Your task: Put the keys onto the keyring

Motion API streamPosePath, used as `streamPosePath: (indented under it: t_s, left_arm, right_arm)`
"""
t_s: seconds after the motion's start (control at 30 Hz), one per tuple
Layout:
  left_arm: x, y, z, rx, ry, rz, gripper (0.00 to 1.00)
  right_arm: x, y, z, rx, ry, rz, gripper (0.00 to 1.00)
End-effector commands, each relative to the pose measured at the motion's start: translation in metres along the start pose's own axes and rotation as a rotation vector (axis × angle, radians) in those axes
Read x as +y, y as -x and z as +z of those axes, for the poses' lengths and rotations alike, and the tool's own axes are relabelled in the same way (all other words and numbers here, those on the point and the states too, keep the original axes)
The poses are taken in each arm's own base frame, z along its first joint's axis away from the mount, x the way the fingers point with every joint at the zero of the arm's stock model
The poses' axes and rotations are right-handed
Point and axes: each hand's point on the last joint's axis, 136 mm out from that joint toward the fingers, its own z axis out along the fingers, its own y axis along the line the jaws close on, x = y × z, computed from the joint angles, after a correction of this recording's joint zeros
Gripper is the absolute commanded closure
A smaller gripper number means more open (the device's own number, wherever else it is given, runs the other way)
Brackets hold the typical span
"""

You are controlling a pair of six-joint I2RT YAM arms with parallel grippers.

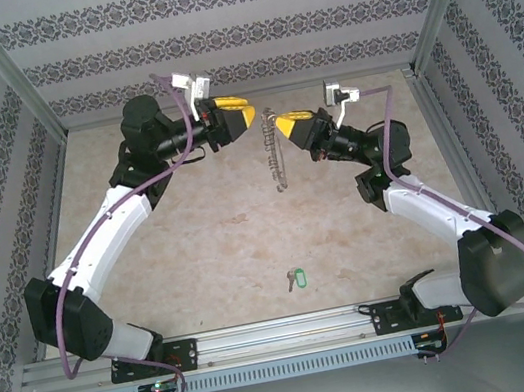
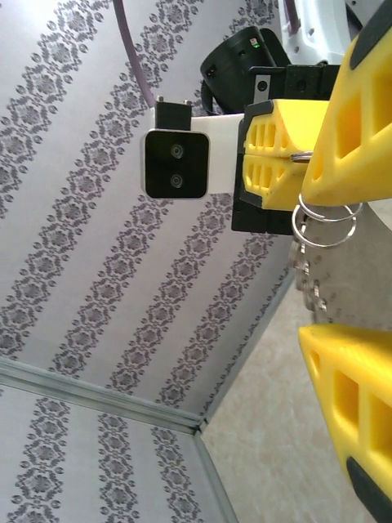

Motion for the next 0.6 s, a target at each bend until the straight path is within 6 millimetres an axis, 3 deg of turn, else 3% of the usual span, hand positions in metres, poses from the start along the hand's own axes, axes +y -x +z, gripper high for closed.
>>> streamPosePath:
  t_s: [0.0,0.17,0.57]
  left_arm:
    - [-0.023,0.032,-0.007,-0.132,-0.081,0.004,0.63]
    - [-0.031,0.034,-0.006,-0.184,-0.155,-0.037,0.70]
    - [-0.051,0.024,-0.001,-0.213,-0.205,-0.060,0.75]
  right_arm:
    - [0.015,0.027,0.002,-0.076,0.041,-0.104,1.00]
    - [0.013,0.036,0.003,-0.119,0.030,-0.109,1.00]
    - [0.001,0.051,0.000,-0.247,-0.007,-0.097,1.00]
